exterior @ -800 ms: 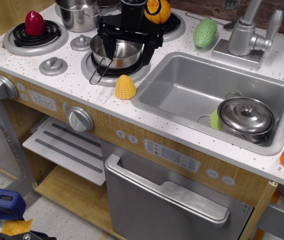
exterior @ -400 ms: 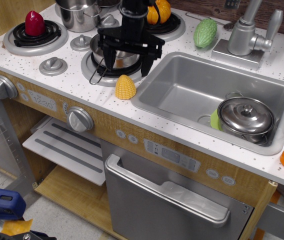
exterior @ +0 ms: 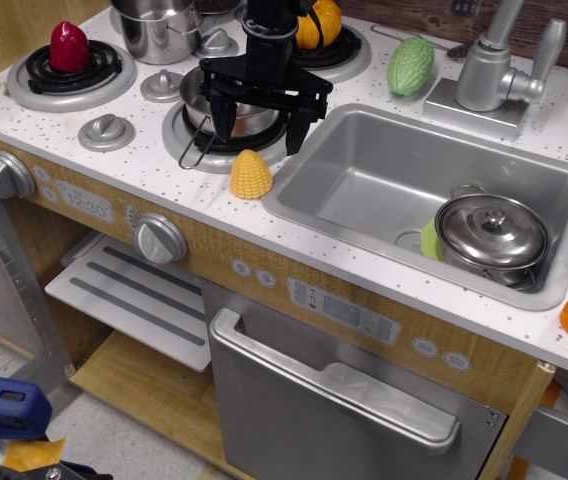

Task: Put corn in pan which-is on stove

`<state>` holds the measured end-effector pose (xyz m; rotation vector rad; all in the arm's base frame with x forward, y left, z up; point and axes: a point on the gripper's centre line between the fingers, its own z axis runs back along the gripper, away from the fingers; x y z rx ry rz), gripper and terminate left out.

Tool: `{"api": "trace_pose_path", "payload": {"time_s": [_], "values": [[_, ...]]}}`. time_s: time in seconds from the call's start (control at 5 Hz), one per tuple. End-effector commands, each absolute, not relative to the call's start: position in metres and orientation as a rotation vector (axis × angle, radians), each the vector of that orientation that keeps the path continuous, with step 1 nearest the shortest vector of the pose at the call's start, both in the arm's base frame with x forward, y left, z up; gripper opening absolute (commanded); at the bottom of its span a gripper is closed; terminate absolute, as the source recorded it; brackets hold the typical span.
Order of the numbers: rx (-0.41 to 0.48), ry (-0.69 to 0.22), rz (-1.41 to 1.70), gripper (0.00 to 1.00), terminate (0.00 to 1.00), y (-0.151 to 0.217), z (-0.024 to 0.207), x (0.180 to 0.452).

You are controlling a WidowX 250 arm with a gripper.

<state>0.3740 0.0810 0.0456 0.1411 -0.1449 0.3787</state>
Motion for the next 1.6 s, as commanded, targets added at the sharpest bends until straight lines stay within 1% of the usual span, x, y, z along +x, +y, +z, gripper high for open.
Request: {"api": "trace_pose_path", "payload": {"time_s": [0.0, 0.4, 0.6, 1.0, 1.2, 1.4], "values": [[0.128, -0.201, 0.403, 1.0, 0.0, 0.086, 0.051, 0.377], [0.077, -0.183, 0.447, 1.0, 0.0, 0.09, 0.036, 0.373], [0.055, -0.194, 0.457, 1.0, 0.0, 0.092, 0.028, 0.371], [0.048, -0.205, 0.486, 1.0, 0.0, 0.091, 0.022, 0.37], [0.076, -0.211, 0.49, 0.0, 0.0, 0.086, 0.029, 0.371], [0.152, -0.179, 0.464, 0.0, 0.0, 0.082, 0.052, 0.376]]}}
